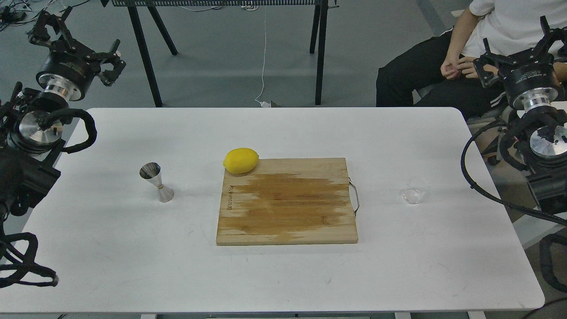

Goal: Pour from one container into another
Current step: 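Lower the left gripper toward the metal jigger beside the board, then close the left gripper around the metal jigger, then carry the jigger with the left gripper onto the board center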

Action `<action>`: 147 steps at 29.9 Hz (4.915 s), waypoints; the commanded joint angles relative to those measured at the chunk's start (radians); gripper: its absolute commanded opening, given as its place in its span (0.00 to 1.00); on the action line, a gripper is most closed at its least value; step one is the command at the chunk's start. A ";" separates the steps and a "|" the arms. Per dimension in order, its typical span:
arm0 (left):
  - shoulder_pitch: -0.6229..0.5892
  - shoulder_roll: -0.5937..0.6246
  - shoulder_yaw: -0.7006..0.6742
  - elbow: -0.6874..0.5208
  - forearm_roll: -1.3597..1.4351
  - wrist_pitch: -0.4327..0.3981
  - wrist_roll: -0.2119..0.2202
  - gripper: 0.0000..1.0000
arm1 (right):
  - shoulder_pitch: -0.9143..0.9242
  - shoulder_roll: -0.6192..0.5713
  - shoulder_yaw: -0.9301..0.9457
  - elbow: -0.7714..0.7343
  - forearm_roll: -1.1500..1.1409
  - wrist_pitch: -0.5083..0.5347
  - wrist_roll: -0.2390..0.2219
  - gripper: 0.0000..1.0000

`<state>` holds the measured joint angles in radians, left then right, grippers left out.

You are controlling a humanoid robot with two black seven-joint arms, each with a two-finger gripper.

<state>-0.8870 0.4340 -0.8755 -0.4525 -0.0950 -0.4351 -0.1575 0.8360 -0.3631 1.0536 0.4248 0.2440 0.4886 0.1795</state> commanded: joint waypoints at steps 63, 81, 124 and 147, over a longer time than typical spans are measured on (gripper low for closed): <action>0.614 0.174 0.354 -0.293 2.077 0.924 -0.215 0.82 | -0.046 -0.031 0.013 -0.003 0.000 0.000 0.002 1.00; 0.487 0.058 0.359 -0.192 2.081 0.924 -0.215 0.82 | -0.021 -0.059 0.009 -0.003 0.000 0.000 0.000 1.00; 0.235 -0.012 0.509 -0.160 2.173 0.924 -0.226 0.06 | -0.023 -0.091 0.009 -0.003 0.000 0.000 0.000 1.00; 0.060 -0.414 0.883 -0.095 2.277 0.924 -0.218 0.07 | -0.060 -0.131 0.014 -0.009 0.000 0.000 0.002 1.00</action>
<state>-0.8303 0.0362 0.0065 -0.5713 2.1816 0.4886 -0.3761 0.7804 -0.4952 1.0678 0.4159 0.2439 0.4887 0.1809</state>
